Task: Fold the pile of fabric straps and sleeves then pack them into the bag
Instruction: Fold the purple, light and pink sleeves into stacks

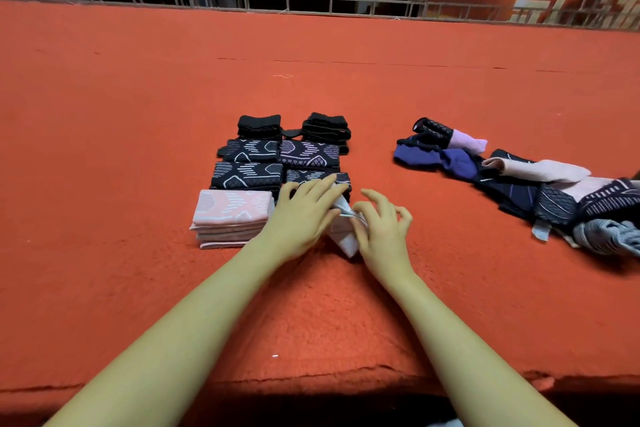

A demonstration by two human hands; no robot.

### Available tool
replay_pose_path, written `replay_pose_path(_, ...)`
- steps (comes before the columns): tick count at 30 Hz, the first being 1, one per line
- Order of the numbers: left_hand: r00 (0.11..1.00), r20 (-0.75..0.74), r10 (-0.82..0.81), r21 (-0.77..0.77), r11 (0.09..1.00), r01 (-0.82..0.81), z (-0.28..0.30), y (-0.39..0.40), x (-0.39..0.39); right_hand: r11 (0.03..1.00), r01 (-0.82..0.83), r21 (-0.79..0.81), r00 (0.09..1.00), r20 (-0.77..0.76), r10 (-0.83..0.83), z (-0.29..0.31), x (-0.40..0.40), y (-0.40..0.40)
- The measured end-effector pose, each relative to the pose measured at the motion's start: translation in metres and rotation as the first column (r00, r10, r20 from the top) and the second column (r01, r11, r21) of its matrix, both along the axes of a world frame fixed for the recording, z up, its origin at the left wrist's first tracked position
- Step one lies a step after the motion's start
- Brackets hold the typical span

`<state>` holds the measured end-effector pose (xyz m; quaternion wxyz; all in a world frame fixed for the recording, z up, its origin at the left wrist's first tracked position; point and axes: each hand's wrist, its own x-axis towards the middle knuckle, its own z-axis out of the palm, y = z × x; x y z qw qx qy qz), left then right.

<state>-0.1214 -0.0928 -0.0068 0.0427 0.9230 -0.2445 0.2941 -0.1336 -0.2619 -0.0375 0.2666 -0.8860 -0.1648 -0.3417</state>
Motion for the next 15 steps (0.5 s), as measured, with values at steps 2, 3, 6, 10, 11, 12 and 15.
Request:
replay_pose_path(2,0.998,0.053,0.025,0.023,0.999,-0.027,-0.001,0.003,0.001,0.999,-0.029,-0.046,0.998,0.049,0.032,0.002,0.001,-0.001)
replay_pose_path(3,0.996,0.091,0.020,0.030,0.999,-0.022,-0.002,0.005,0.002,0.998,-0.031,-0.062,0.997,0.068,0.036,0.002,0.002,-0.003)
replay_pose_path(6,0.987,0.155,-0.050,0.057,0.997,0.042,-0.004,0.010,0.003,0.995,-0.033,-0.094,0.993,0.107,0.043,0.004,0.003,-0.007)
replay_pose_path(10,0.985,0.148,-0.093,0.034,0.995,0.089,-0.015,0.013,-0.004,0.986,-0.061,-0.156,0.996,0.050,0.070,0.004,0.002,-0.010)
replay_pose_path(11,0.985,0.147,-0.088,0.025,0.996,0.085,-0.020,0.012,-0.006,0.986,-0.068,-0.153,0.997,0.013,0.071,0.001,0.002,-0.011)
replay_pose_path(12,0.988,0.138,-0.074,0.012,0.997,0.073,-0.023,0.011,-0.009,0.985,-0.075,-0.152,0.997,-0.017,0.074,-0.003,0.001,-0.012)
replay_pose_path(15,0.994,0.099,-0.046,-0.032,0.998,0.049,-0.028,0.007,-0.014,0.985,-0.081,-0.149,0.996,-0.057,0.074,-0.014,-0.003,-0.016)
